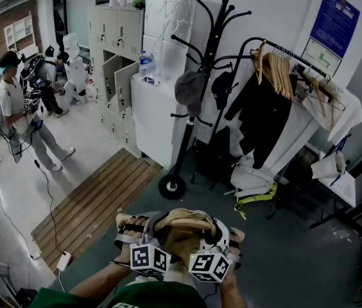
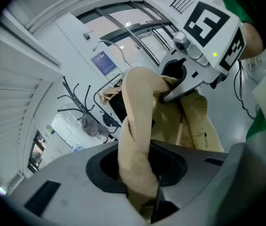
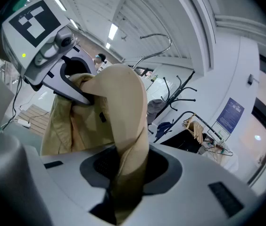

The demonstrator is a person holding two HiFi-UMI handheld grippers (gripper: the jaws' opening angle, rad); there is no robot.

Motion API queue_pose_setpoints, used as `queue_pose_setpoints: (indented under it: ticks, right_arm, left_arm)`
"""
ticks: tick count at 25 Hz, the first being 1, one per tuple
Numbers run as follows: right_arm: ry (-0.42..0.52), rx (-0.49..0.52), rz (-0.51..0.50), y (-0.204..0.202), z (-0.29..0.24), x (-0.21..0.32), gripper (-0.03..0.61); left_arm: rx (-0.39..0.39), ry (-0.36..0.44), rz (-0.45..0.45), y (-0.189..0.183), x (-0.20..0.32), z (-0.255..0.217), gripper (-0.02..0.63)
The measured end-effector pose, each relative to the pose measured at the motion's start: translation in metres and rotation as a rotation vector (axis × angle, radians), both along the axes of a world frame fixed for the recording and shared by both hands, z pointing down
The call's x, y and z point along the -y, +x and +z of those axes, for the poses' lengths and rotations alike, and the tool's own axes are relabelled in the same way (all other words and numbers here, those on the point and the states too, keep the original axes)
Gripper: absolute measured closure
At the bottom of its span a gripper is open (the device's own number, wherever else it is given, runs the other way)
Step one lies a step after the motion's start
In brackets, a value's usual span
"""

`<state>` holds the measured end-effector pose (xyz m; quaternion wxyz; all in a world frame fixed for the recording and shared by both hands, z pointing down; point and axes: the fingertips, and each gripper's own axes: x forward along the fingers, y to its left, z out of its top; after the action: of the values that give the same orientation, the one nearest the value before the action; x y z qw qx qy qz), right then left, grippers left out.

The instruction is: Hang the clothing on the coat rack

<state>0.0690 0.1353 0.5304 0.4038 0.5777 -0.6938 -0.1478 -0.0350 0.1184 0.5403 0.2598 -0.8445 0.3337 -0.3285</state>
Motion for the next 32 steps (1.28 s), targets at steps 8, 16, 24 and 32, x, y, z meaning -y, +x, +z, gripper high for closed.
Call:
queue_pose_setpoints:
  ticks: [8, 16, 24, 32]
  right_arm:
    - [0.021, -0.007, 0.015, 0.003, -0.009, 0.004, 0.462]
    - [0.034, 0.008, 0.036, 0.002, -0.015, 0.016, 0.462]
    - [0.025, 0.015, 0.054, -0.005, -0.018, 0.028, 0.462]
    - [0.026, 0.011, 0.050, -0.001, -0.022, 0.061, 0.460]
  left_arm:
    - [-0.014, 0.018, 0.003, 0.004, 0.005, -0.010, 0.509]
    - [-0.016, 0.019, 0.016, 0.002, 0.019, -0.016, 0.509]
    - [-0.027, -0.002, 0.032, -0.004, 0.032, -0.016, 0.509]
    - [-0.023, 0.010, 0.035, 0.000, 0.065, -0.020, 0.509]
